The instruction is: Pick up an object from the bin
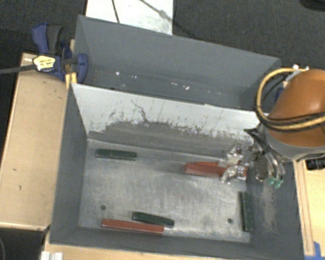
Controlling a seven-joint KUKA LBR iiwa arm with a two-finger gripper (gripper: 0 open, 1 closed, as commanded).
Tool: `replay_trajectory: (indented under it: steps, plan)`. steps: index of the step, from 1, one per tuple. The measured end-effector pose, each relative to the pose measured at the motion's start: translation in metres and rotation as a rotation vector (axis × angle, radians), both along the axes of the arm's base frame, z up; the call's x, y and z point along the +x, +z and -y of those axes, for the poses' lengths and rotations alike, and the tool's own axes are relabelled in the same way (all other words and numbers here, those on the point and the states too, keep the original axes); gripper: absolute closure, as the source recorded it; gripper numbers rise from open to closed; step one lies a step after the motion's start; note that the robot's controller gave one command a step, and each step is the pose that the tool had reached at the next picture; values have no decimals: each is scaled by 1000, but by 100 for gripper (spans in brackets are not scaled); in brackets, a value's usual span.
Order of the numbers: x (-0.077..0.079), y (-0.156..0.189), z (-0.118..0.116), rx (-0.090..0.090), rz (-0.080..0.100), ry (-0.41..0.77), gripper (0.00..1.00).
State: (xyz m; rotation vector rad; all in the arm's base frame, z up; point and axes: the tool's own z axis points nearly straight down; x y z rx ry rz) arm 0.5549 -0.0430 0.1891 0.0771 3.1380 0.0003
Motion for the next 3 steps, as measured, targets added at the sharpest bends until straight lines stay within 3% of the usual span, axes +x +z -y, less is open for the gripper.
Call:
replay_trajectory:
  steps: [2,3]
  plan:
    - [3,0,-10,-1,2,15,100]
    - [-10,-47,-12,1,7,-66,100]
